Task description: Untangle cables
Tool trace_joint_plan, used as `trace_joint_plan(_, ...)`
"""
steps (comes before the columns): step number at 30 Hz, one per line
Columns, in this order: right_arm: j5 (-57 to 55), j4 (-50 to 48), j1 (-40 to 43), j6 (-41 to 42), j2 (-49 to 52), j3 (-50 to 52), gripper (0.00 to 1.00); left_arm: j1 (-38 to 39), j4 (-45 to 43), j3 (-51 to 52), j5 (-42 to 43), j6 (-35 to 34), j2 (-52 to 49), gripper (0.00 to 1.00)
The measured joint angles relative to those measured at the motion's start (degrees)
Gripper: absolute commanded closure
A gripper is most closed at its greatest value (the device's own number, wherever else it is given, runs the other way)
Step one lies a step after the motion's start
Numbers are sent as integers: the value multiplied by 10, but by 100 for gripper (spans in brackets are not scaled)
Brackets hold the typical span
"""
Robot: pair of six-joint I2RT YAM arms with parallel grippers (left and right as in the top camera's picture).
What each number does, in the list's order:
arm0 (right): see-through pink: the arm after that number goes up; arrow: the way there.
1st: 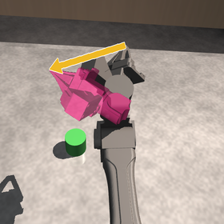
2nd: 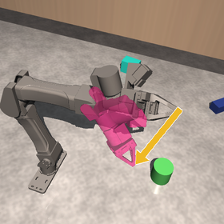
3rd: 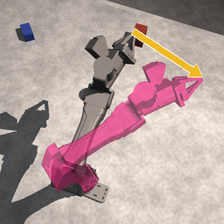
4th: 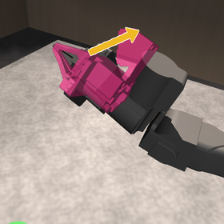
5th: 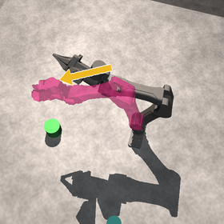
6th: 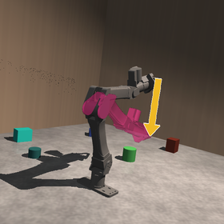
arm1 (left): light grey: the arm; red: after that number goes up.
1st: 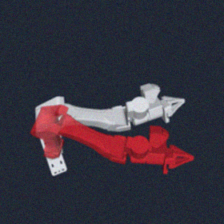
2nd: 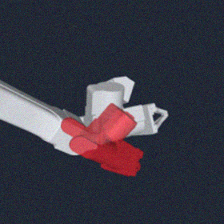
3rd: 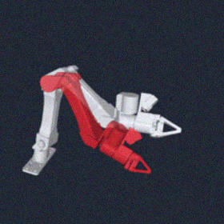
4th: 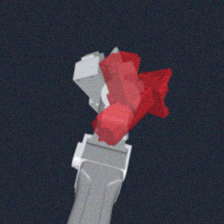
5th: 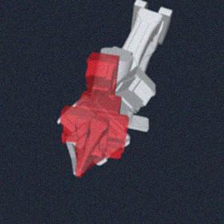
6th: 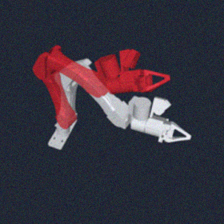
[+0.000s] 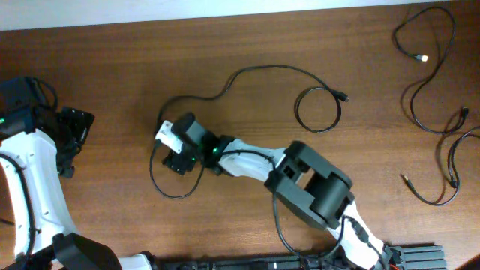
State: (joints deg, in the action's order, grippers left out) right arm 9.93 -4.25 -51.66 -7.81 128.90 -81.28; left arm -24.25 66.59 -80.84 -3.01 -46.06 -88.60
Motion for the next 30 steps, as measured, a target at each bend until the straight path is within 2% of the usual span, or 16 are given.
trace_joint_plan(1, -11, -19, -3, -4, 11, 0, 58, 0, 0, 0, 0, 0, 0, 1)
trace_joint_plan(2, -26, -31, -5, 0, 17, -2, 81, 0, 2, 0, 1, 0, 0, 1)
trace_joint_plan(3, -39, -33, -5, 6, 18, -3, 96, 0, 3, 0, 2, 0, 0, 1)
trace_joint_plan(8, -161, 35, 12, 54, 12, -22, 96, 0, 15, 0, 2, 0, 0, 1)
trace_joint_plan(11, -191, 107, 85, 80, -14, -20, 96, 0, 16, 0, 2, 0, 0, 1)
trace_joint_plan(15, -211, 167, 230, 93, -35, -15, 96, 0, 20, 0, 3, 0, 0, 1)
trace_joint_plan(19, -166, 184, 312, 85, -66, -8, 96, 0, 25, 0, 3, 0, 0, 1)
trace_joint_plan(25, -103, 210, 438, 17, -90, -8, 96, 0, 30, 0, 39, 0, 0, 1)
trace_joint_plan(26, -94, 210, 465, 9, -90, -8, 91, 0, 30, 0, 53, 0, 0, 1)
trace_joint_plan(27, -77, 213, 498, 2, -90, -8, 53, 0, 30, 0, 71, 0, 0, 1)
trace_joint_plan(29, -39, 220, 516, -3, -90, -8, 53, 0, 30, 0, 95, 0, 0, 1)
trace_joint_plan(30, -16, 225, 517, -7, -90, -8, 33, 0, 30, 0, 102, 0, 0, 1)
